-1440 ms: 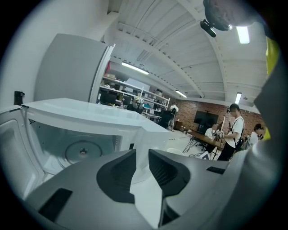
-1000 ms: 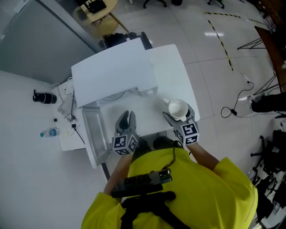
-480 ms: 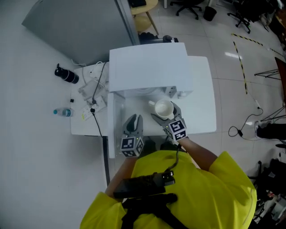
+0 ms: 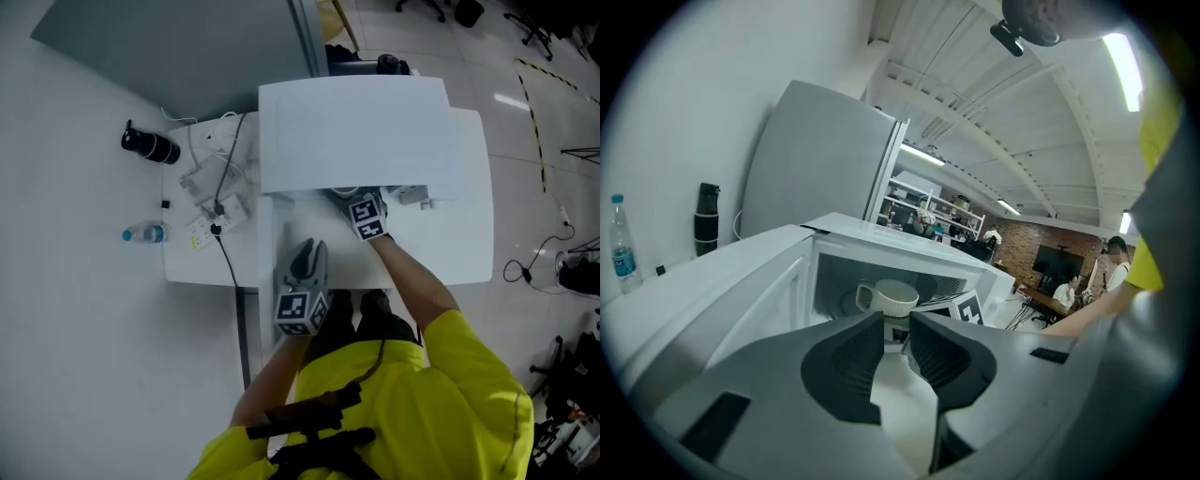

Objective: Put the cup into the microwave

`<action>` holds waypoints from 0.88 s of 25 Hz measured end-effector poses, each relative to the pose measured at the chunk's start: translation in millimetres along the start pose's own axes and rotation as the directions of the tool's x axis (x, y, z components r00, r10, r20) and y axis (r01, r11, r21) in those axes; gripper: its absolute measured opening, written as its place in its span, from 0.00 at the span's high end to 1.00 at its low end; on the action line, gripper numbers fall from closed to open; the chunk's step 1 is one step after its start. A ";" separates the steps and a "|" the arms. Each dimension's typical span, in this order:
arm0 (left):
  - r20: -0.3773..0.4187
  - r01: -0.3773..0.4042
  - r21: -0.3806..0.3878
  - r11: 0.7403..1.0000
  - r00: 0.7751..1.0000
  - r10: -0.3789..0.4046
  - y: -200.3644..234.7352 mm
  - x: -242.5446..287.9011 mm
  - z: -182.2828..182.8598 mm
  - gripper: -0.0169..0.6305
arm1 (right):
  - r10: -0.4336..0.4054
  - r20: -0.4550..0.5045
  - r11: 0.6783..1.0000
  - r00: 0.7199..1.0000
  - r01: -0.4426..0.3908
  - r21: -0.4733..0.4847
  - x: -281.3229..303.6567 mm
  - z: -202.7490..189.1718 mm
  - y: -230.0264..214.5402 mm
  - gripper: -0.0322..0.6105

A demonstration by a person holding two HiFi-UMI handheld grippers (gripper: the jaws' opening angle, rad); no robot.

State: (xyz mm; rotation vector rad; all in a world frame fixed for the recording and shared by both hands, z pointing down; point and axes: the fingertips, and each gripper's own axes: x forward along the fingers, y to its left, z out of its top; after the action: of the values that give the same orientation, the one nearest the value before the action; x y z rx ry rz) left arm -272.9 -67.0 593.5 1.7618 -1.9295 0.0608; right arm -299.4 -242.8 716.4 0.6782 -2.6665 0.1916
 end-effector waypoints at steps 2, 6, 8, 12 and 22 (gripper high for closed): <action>-0.014 -0.012 -0.015 1.000 1.000 0.011 8.9 5.5 -3.3 0.85 | -0.022 -0.001 1.000 1.000 0.022 0.004 8.5 -3.8 -5.6 0.21; -0.049 -0.003 -0.013 1.000 0.999 0.002 18.5 11.3 -12.4 0.85 | -0.070 0.002 0.997 0.998 0.070 0.014 16.5 -5.9 -14.4 0.21; -0.061 0.012 -0.008 1.000 0.998 -0.012 18.2 12.4 -13.4 0.85 | -0.089 -0.001 0.996 0.996 0.089 0.015 18.3 -5.5 -19.7 0.21; -0.081 0.033 -0.010 0.999 0.996 -0.034 13.4 12.8 -15.3 0.85 | -0.105 -0.011 0.994 0.994 0.105 0.022 19.1 -7.4 -24.8 0.20; -0.064 0.064 0.018 0.998 0.996 -0.063 2.7 8.9 8.8 0.85 | 0.058 -0.034 0.977 0.998 -0.050 0.208 -116.9 -5.7 42.0 0.09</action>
State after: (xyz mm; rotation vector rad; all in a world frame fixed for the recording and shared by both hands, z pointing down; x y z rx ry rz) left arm -278.6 -78.1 590.4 1.8114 -1.8328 0.1131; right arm -223.1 -154.3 674.0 0.6569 -2.6509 0.4982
